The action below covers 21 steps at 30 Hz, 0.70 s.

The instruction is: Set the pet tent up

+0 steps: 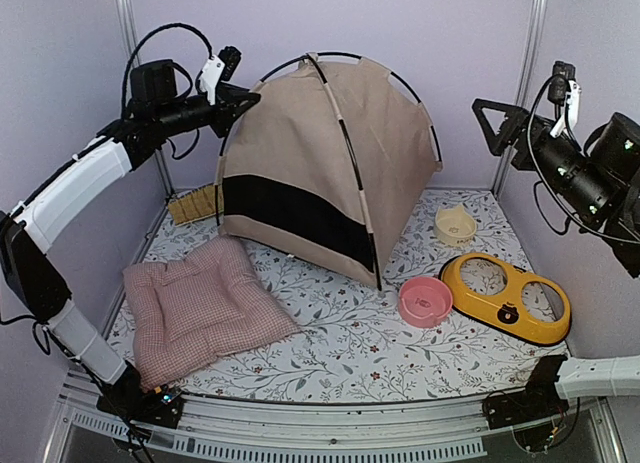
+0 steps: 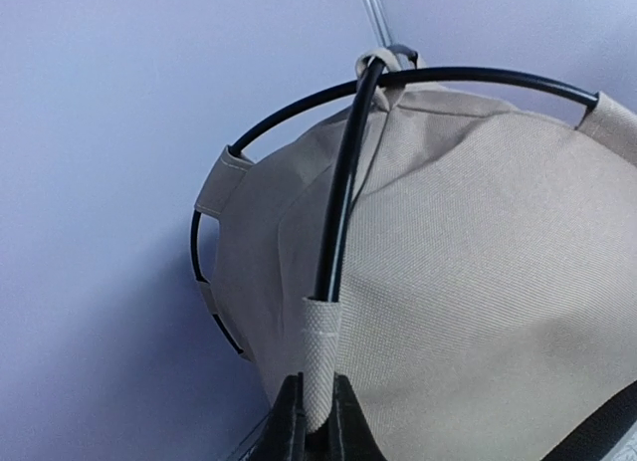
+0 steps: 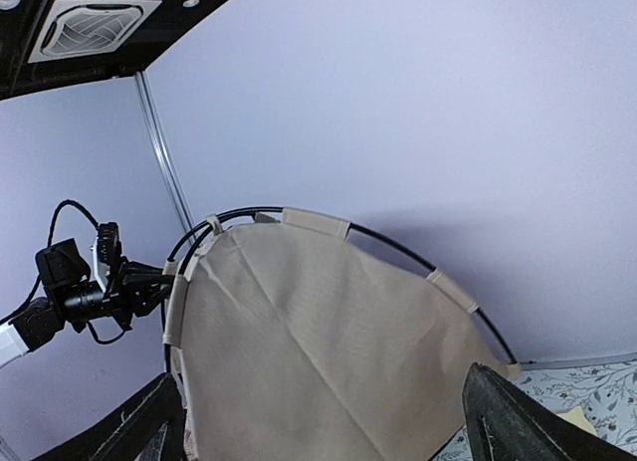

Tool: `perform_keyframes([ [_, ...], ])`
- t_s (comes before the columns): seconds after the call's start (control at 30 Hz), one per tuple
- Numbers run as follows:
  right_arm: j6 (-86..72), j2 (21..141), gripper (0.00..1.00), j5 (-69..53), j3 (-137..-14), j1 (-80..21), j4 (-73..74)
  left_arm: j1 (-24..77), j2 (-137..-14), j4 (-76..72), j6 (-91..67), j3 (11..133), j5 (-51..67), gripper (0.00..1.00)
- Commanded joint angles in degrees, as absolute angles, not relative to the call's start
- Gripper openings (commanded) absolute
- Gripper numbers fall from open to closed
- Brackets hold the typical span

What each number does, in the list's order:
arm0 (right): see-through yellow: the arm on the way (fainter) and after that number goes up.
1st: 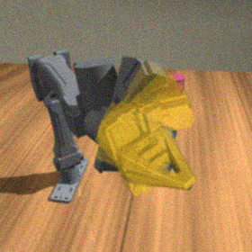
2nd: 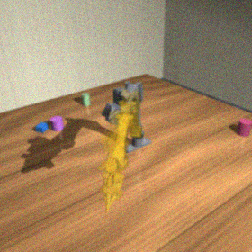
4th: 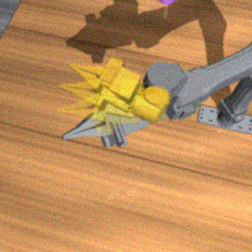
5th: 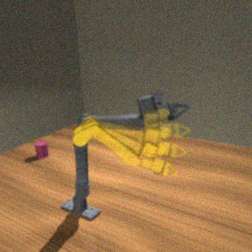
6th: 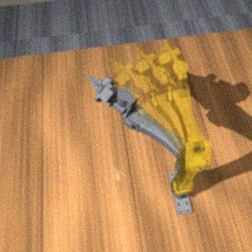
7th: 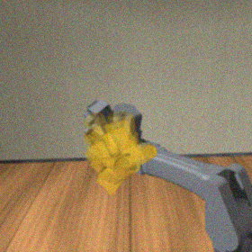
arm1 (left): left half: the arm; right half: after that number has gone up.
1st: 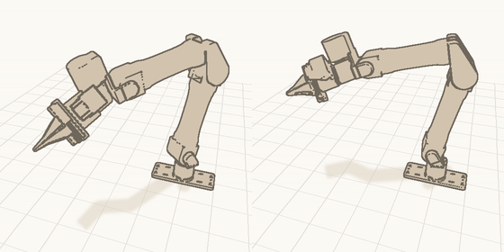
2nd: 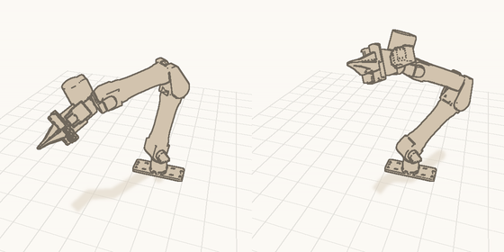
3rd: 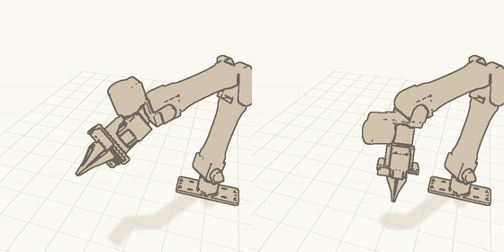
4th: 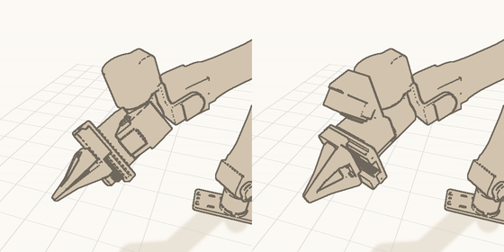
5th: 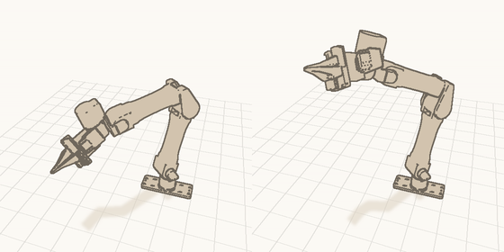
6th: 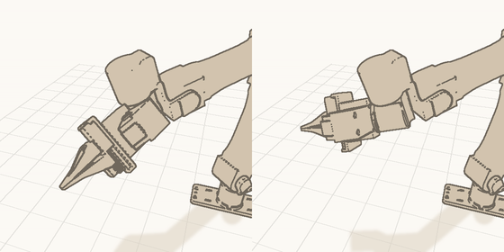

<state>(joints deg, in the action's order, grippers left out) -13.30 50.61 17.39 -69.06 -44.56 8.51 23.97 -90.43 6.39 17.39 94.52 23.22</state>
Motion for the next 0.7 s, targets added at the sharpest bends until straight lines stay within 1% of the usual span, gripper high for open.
perform_keyframes([
  [0.0, -7.1, 48.9, 0.99, 18.1, -69.9, -44.2, 8.3, 20.4, -87.8, 10.1, 20.8, 98.6, 46.8, 0.0],
  [0.1, -4.8, 49.6, 0.99, 13.2, -72.4, -44.3, 11.8, 18.8, -87.4, 13.9, 23.4, 98.6, 54.0, 0.0],
  [0.17, -3.7, 50.3, 0.99, 10.9, -74.7, -44.2, 14.4, 16.3, -86.7, 14.6, 23.2, 97.7, 61.3, 0.0],
  [0.3, -2.2, 50.5, 0.99, 6.5, -77.9, -44.2, 19.2, 10.8, -85.4, 10.3, 18.0, 94.7, 77.2, 0.0],
  [0.37, -1.6, 50.3, 0.99, 5.6, -79.5, -44.2, 21.7, 8.5, -84.9, 3.6, 11.6, 92.2, 83.5, 0.0],
  [0.47, -1.0, 50.2, 0.99, 4.9, -81.5, -44.2, 24.5, 6.7, -84.1, -13.2, -2.1, 87.5, 89.3, 0.0],
  [0.57, -0.7, 51.9, 0.99, -0.9, -82.7, -44.2, 26.5, 6.5, -84.5, -28.1, -14.4, 83.9, 90.9, 0.0],
  [0.67, -0.6, 56.2, 0.99, -7.4, -84.3, -44.3, 29.5, 6.8, -86.3, -35.2, -22.1, 83.4, 92.9, 0.0],
])
